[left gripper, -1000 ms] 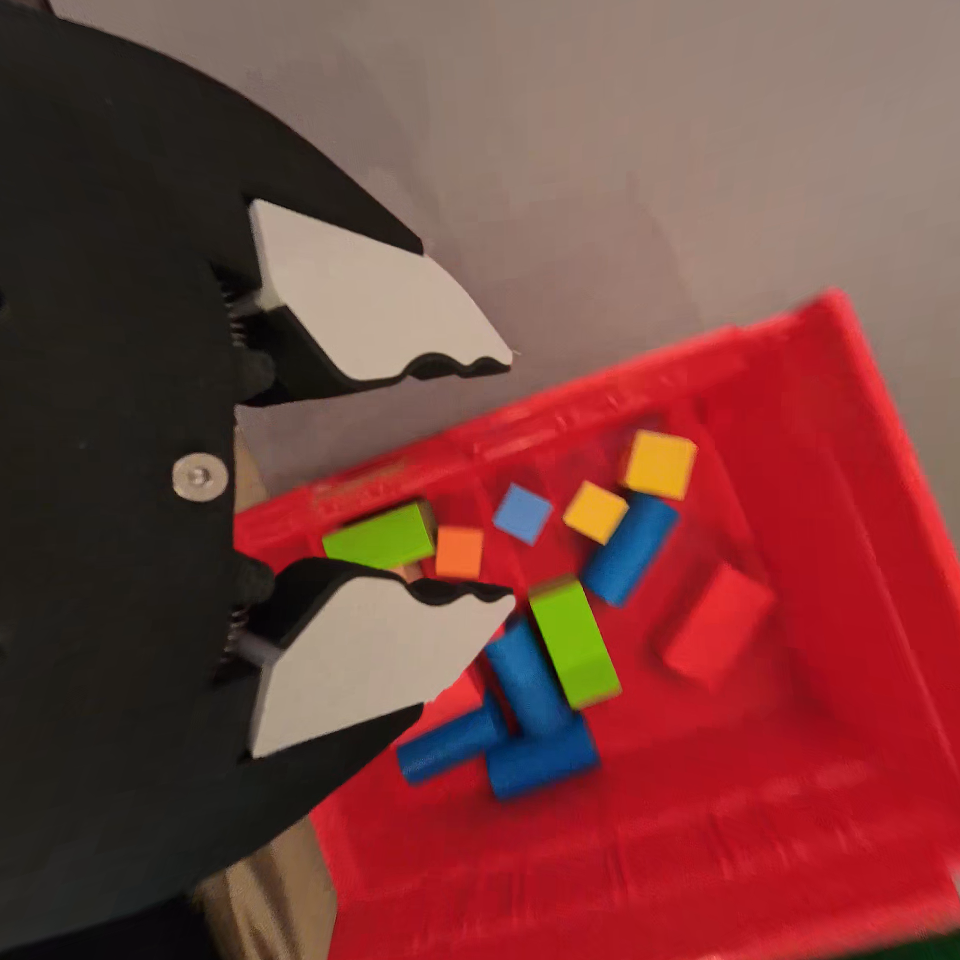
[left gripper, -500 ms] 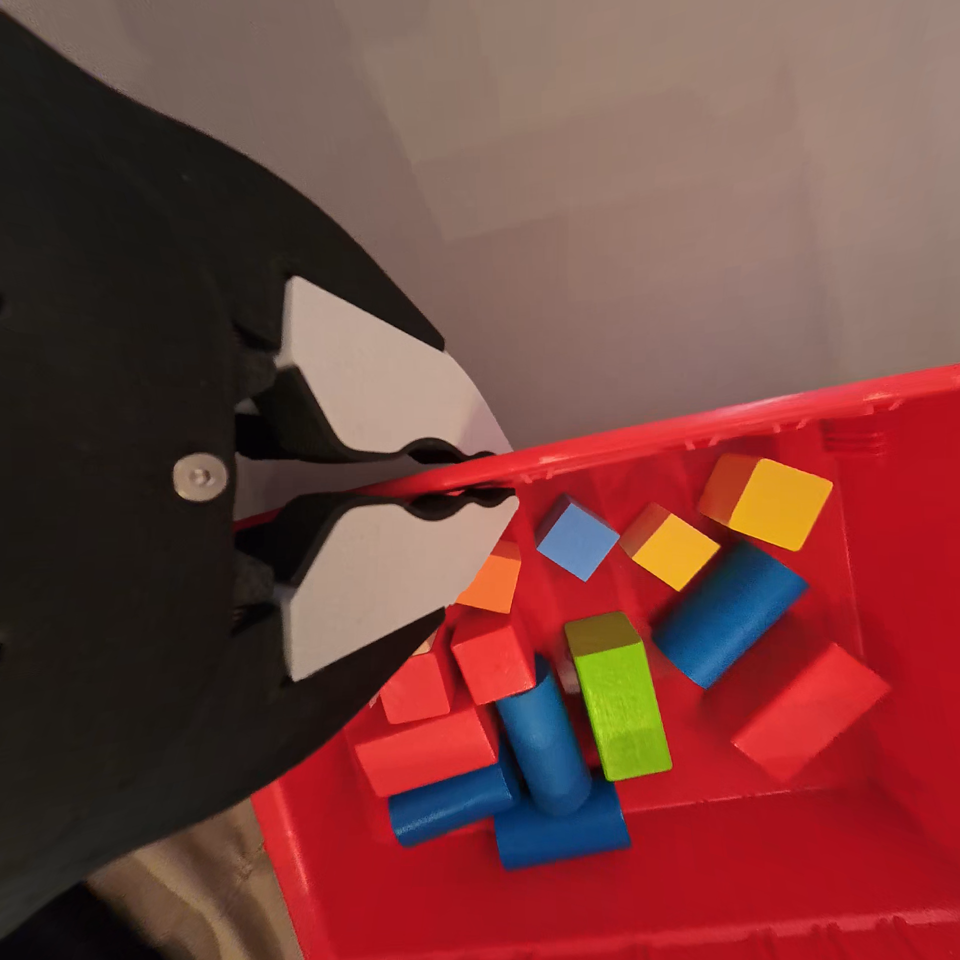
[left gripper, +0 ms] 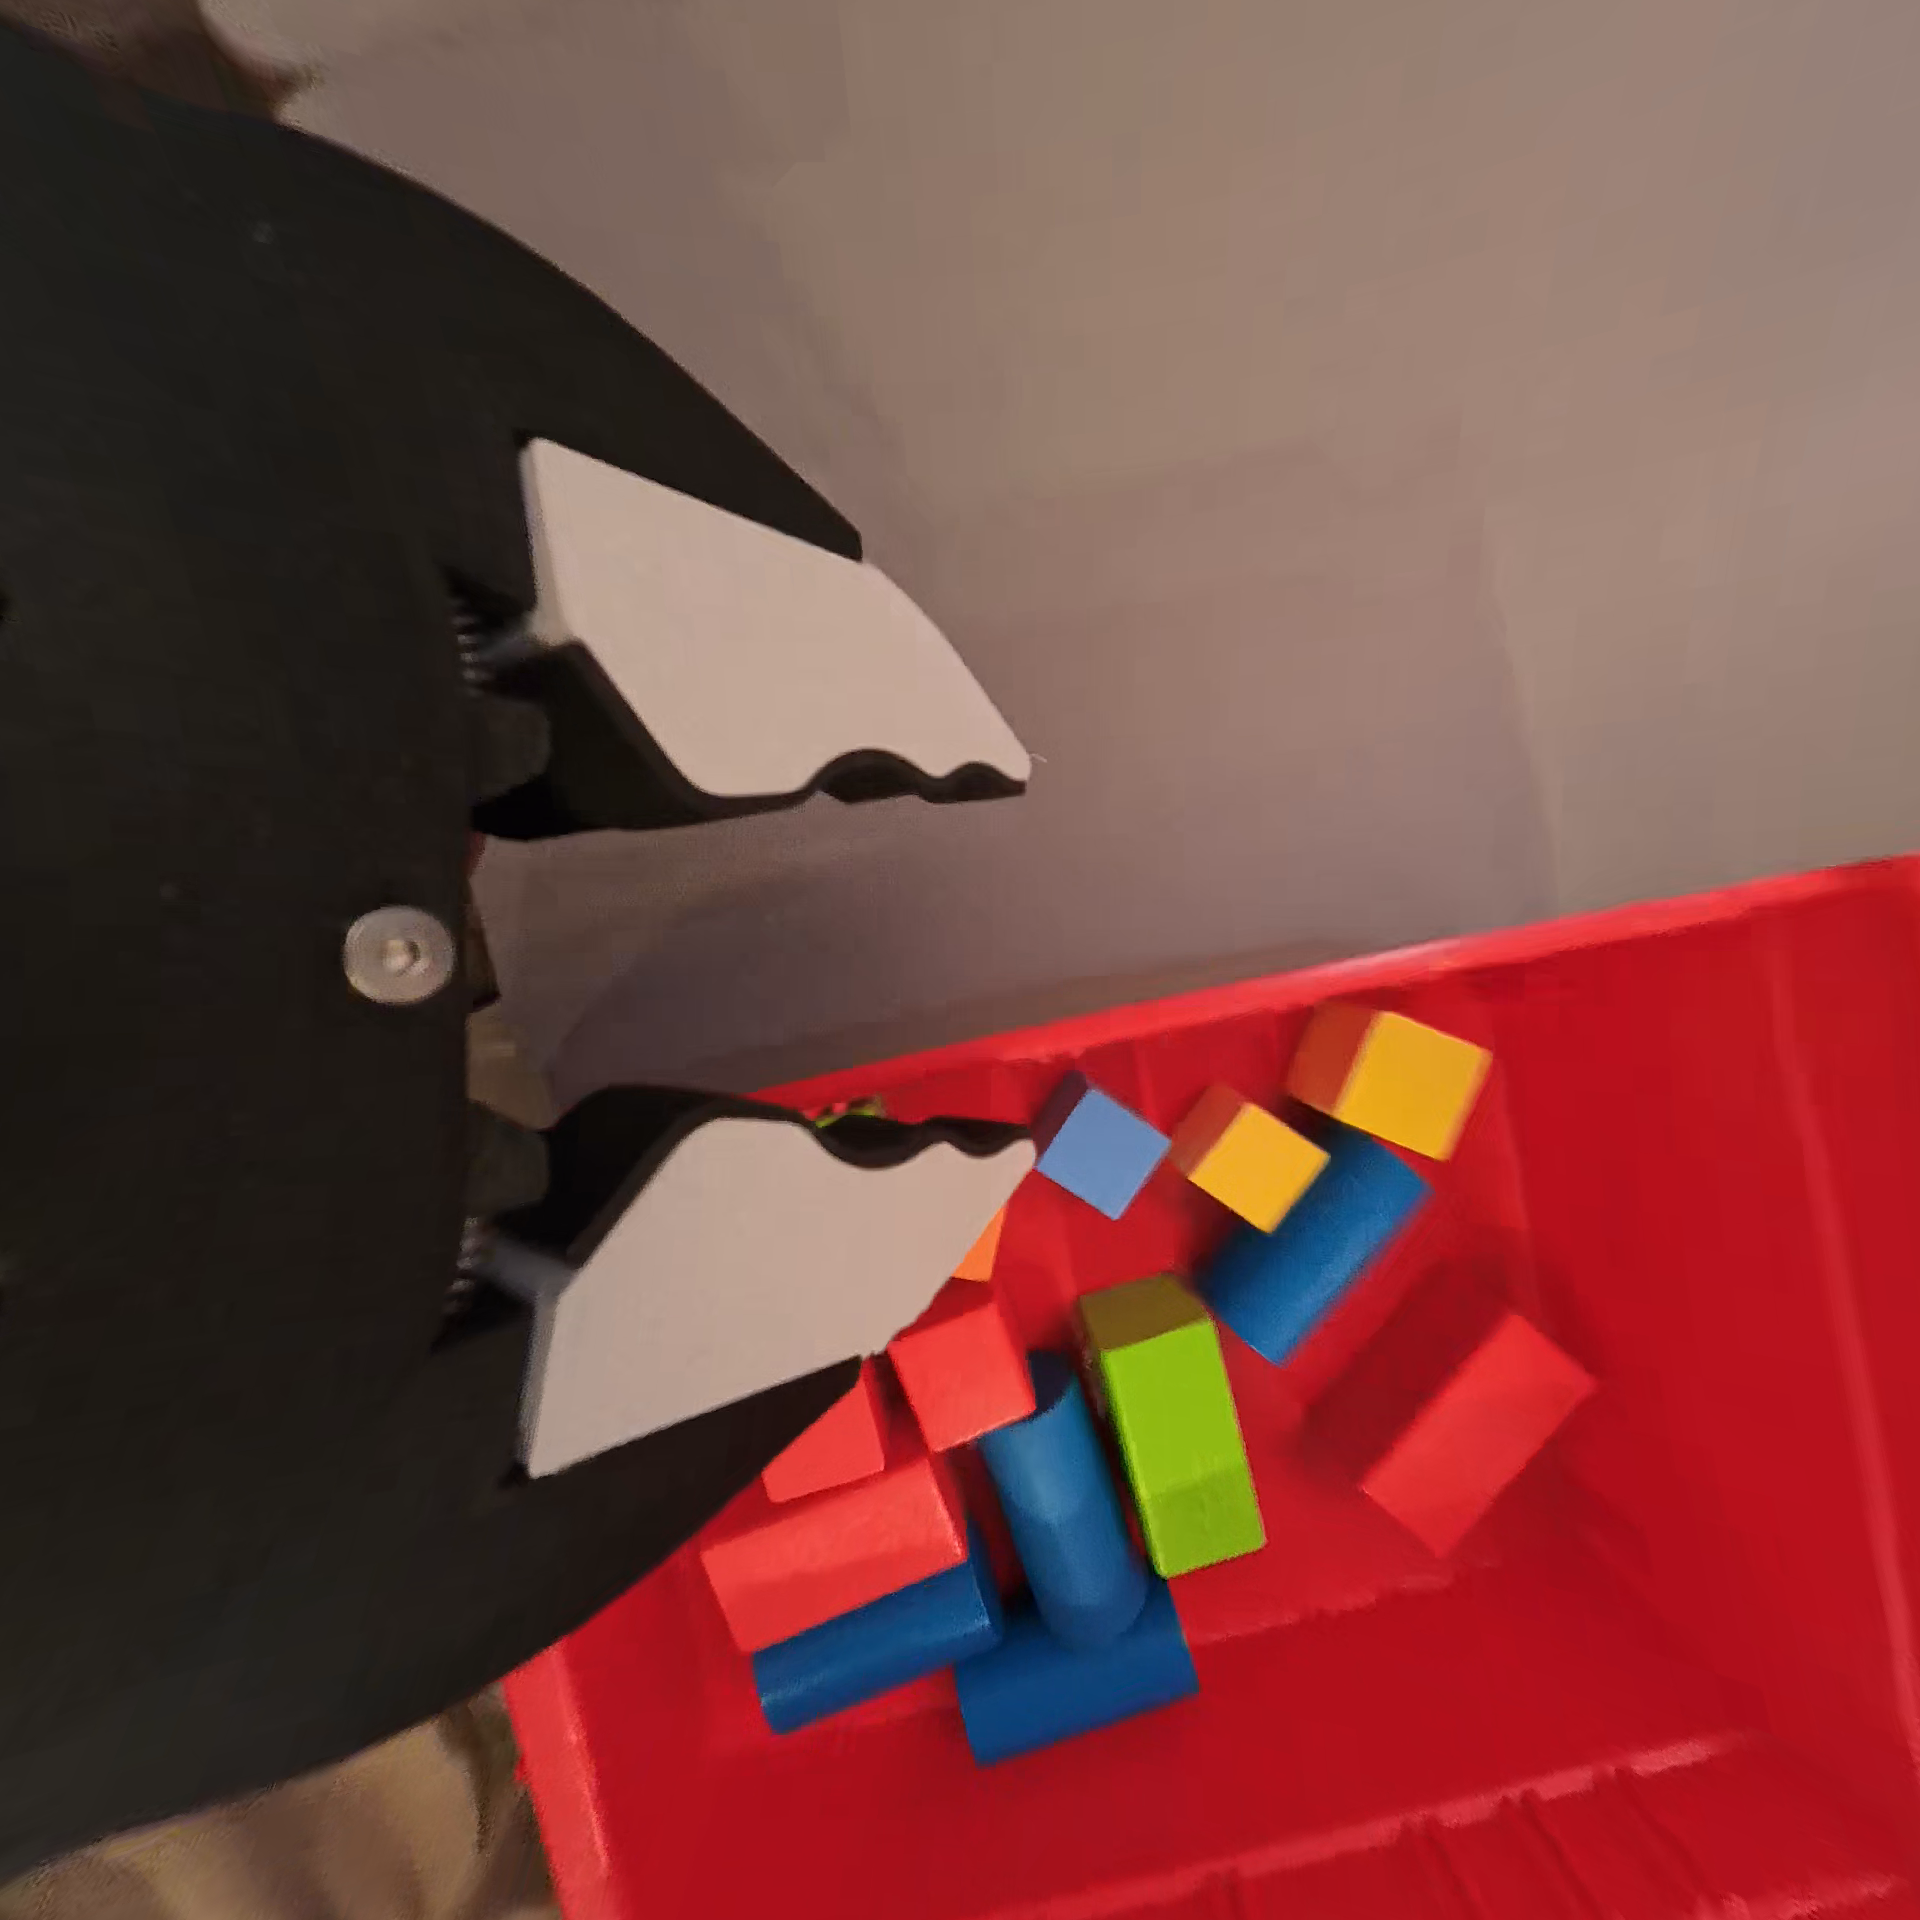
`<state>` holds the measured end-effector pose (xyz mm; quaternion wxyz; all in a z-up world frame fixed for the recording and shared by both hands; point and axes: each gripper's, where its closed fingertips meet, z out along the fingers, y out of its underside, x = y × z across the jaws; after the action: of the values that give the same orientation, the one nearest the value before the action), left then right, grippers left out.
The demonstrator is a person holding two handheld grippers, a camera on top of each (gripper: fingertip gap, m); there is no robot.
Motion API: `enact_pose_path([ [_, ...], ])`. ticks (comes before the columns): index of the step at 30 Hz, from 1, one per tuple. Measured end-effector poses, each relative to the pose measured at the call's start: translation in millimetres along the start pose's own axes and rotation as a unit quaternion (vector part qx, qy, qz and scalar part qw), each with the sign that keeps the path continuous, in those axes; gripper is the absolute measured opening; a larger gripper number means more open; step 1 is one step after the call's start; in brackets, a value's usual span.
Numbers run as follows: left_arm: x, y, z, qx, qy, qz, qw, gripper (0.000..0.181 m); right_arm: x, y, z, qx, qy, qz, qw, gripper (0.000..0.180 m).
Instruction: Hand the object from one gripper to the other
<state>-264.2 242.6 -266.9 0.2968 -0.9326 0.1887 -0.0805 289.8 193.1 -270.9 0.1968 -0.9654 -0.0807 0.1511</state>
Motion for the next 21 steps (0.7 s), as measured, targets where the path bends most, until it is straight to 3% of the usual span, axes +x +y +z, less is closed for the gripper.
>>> enact_pose_path([
  [1, 4, -12, -10, 0.025, -0.005, 0.032, 0.999, 0.058, -1, -3, -3, 0.008, 0.001, -0.001, 1.000, 0.045],
  [6, 63, -43, -34, 0.075, 0.023, 0.236, 0.968, 0.052, -3, -6, -7, 0.018, 0.009, -0.012, 1.000, 0.049],
  [12, 112, -22, 14, -0.027, 0.027, 0.429, 0.903, 0.051, -5, -8, -15, 0.030, 0.024, -0.028, 0.999, 0.046],
  [21, 108, 0, 59, -0.140, 0.043, 0.469, 0.871, 0.040, -9, -10, -30, 0.053, 0.023, -0.030, 0.998, 0.044],
])
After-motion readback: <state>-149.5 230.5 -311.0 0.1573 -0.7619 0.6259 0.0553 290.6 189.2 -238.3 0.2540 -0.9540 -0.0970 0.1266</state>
